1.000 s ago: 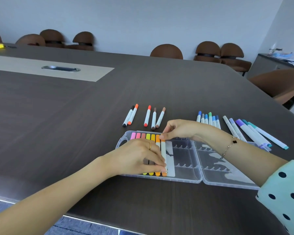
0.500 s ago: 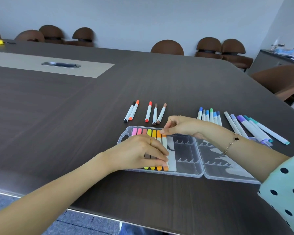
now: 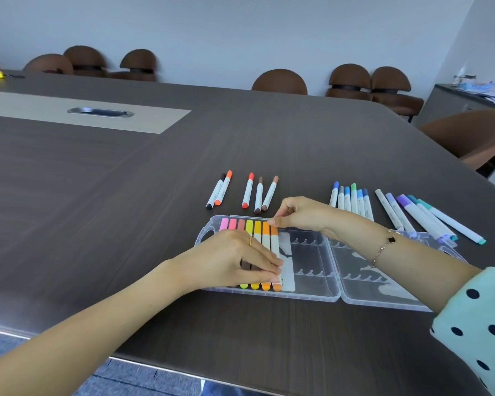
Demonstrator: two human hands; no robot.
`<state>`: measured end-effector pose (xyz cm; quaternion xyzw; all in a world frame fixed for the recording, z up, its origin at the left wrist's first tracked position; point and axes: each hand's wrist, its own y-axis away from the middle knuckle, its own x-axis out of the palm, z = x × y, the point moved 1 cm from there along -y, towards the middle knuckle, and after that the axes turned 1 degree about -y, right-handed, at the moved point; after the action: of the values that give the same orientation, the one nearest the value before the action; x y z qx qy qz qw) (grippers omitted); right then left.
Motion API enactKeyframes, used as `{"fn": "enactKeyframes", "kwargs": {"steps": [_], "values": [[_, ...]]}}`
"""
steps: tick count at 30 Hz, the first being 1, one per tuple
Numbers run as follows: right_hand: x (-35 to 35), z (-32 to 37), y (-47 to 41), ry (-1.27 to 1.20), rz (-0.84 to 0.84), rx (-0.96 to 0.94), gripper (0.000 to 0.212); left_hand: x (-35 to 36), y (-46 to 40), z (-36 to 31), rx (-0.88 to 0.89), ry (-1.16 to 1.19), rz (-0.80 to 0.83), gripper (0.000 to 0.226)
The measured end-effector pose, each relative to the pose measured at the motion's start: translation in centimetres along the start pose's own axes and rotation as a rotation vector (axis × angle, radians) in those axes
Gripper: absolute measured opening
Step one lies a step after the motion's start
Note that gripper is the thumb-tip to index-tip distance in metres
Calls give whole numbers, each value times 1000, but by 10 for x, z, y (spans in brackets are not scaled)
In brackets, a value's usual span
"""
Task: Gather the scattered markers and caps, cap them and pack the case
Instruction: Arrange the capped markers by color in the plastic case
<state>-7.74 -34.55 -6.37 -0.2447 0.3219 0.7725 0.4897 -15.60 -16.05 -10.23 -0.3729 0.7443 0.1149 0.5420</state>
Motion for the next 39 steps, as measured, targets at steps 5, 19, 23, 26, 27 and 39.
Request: {"fn": "enactKeyframes", "kwargs": {"steps": [5,19,23,26,27,39], "values": [[-1,-1,-2,25,21,16,19,-13,0,-21,100,66,-34,25],[-44,58,-75,172,-102,-145,26,-85,1,78,-314,-350,-125,28],[-28,61,-121,225,-101,-188,25,-80,-6,98,-300,-385,-69,33],[-10,58,-148,333,-83,-214,36,-75,-10,107,-274,-365,-109,37],[-5,56,-154,370,-88,-223,38,-74,-11,108,-260,-364,-126,40],[-18,50,-139,281,-287,-266,22,-79,-31,80,-111,-379,-204,25]]}}
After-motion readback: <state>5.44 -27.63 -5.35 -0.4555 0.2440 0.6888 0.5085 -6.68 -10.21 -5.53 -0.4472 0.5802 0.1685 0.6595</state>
